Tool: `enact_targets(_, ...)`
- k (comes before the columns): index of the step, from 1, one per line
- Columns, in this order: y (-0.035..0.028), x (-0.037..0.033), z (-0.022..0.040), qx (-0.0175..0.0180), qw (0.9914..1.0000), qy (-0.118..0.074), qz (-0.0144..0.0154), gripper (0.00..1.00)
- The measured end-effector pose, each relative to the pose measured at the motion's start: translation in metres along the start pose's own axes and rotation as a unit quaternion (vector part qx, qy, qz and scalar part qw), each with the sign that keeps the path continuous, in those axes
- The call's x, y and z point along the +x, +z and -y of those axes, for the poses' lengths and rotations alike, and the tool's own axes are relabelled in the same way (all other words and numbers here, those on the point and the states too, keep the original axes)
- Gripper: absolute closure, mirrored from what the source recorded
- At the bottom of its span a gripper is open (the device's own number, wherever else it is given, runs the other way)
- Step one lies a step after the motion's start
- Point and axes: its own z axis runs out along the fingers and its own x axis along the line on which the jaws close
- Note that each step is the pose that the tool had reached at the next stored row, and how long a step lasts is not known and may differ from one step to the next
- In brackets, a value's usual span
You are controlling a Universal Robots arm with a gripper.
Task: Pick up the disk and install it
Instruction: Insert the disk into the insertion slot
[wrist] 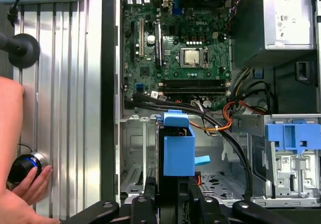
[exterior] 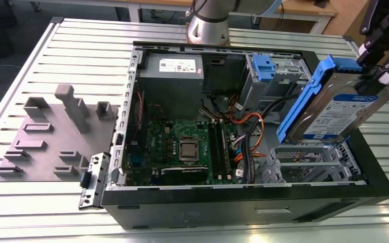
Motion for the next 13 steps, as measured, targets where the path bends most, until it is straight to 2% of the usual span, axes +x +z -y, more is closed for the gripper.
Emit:
enact_targets(3,0.0000,0.0001,0.0001,0.0000,1.00000,0.000,0.0011,0.65)
enact_targets(4,0.0001,0.0002,0.0001,-0.0001,0.99998,0.000,0.0057,0.65)
enact_targets(5,0.0002,0.0004,0.0001,-0.0003,0.99993,-0.001,0.0116,0.65)
enact_targets(6,0.0003,0.0008,0.0001,-0.0003,0.99990,-0.001,0.0144,0.65)
enact_targets(13,0.0061,0.0094,0.0027,-0.0004,0.99984,-0.001,0.0177,0.65)
